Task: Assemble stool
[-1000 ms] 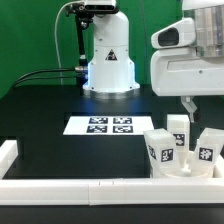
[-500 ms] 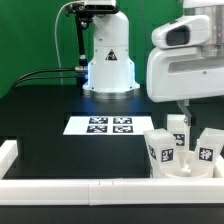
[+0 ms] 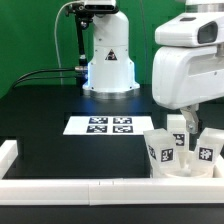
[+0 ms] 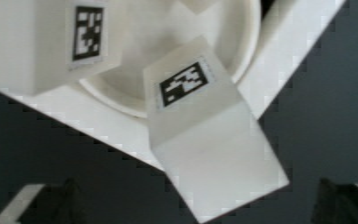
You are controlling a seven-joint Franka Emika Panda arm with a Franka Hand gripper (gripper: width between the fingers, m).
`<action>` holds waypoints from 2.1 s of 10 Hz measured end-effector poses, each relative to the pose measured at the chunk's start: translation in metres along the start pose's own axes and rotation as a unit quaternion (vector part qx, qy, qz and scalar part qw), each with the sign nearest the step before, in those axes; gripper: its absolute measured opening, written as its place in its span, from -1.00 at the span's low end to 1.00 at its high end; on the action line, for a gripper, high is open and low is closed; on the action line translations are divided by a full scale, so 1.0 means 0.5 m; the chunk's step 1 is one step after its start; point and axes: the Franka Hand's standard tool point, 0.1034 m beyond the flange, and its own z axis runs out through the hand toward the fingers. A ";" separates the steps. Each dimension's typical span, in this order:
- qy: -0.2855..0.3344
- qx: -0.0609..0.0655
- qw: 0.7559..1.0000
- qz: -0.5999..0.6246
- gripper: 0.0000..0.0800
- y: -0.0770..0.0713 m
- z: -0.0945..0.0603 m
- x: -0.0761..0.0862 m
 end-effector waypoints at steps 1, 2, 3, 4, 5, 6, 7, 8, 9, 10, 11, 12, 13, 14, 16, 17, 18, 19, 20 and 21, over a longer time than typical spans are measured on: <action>0.000 -0.006 0.999 -0.042 0.62 -0.001 0.013 -0.004; -0.010 -0.008 0.996 -0.083 0.62 -0.004 0.026 -0.012; -0.013 -0.007 0.995 -0.095 0.62 -0.007 0.033 -0.015; -0.021 -0.004 0.995 -0.099 0.62 -0.016 0.043 -0.019; -0.029 -0.006 0.993 -0.116 0.62 -0.026 0.054 -0.021; -0.032 -0.007 0.992 -0.122 0.62 -0.028 0.059 -0.021; -0.033 -0.009 0.992 -0.122 0.62 -0.024 0.058 -0.023; -0.033 -0.009 0.993 -0.116 0.37 -0.023 0.059 -0.024; -0.033 -0.009 0.995 -0.098 0.02 -0.023 0.059 -0.024; -0.033 -0.011 0.995 -0.095 0.02 -0.019 0.058 -0.025; -0.033 -0.012 0.997 -0.069 -0.14 -0.017 0.058 -0.026; -0.033 -0.013 0.999 -0.036 -0.15 -0.015 0.058 -0.027; -0.032 -0.015 0.999 0.012 -0.15 -0.010 0.059 -0.028; -0.029 -0.020 0.997 0.073 -0.15 0.004 0.059 -0.016; -0.025 -0.030 0.974 0.221 -0.15 0.020 0.061 -0.007; -0.033 -0.034 0.950 0.308 -0.15 0.031 0.060 -0.017; -0.048 -0.036 0.922 0.383 -0.15 0.039 0.059 -0.028; -0.047 -0.040 0.895 0.443 -0.15 0.049 0.058 -0.033; -0.042 -0.043 0.863 0.501 -0.15 0.059 0.057 -0.040; -0.040 -0.046 0.844 0.533 -0.15 0.062 0.056 -0.045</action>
Offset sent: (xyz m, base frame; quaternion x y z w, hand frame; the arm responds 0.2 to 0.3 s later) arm -0.0165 0.0146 -0.0194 0.0432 -0.0435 -0.0496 0.9969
